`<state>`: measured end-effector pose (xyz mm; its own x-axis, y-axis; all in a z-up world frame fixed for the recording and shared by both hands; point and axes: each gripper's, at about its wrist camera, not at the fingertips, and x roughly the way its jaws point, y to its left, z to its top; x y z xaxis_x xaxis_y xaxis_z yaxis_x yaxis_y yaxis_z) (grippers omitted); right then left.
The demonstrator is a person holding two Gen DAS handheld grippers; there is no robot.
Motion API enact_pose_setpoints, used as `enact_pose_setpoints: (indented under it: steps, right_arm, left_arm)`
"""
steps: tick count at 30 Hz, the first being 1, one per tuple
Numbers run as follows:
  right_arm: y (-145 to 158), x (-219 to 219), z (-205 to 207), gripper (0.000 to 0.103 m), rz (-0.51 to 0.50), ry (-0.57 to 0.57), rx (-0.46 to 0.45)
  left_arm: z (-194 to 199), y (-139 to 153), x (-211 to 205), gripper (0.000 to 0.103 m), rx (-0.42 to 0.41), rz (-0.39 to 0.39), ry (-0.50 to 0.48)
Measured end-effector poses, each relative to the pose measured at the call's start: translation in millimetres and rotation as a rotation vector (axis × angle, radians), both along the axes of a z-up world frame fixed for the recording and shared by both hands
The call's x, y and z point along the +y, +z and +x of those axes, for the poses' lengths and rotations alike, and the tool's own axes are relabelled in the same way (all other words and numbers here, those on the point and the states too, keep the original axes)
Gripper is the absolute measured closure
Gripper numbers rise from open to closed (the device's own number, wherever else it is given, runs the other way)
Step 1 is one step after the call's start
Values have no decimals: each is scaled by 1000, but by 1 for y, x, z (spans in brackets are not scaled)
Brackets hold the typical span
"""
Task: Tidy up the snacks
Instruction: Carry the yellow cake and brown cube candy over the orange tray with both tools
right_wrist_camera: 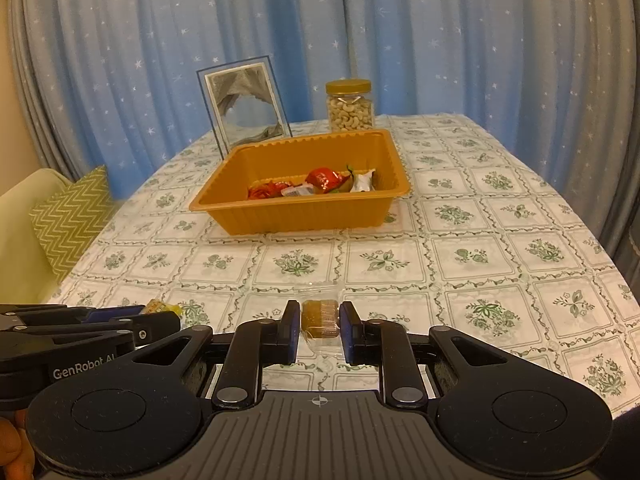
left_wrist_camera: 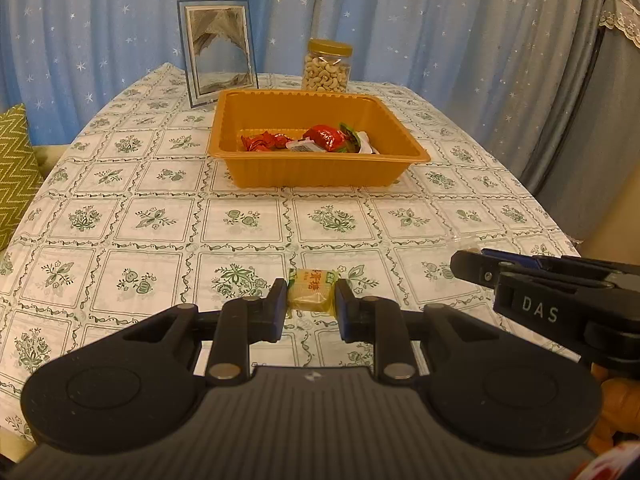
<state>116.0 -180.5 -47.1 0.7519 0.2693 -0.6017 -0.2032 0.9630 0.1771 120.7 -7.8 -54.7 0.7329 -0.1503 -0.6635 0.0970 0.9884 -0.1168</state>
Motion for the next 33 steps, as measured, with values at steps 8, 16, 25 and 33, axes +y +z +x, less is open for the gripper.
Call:
enact_pose_setpoints:
  steps: [8,16,25,33]
  right_arm:
    - [2,-2,1,82,-1,-3,-3]
    - [2,-5,4,82,-2,-10,-1]
    - [6,-7,15,82,-15,-10,-8]
    - [12,-10,36,82,-38,3,-29]
  left_arm:
    - [1,3,-1,81,-3,1,2]
    - [4,2,3,81,-3,-5,6]
    - [15,4,5,81,-9,2,-4]
    - [35,9,8,81,-22,9,-10]
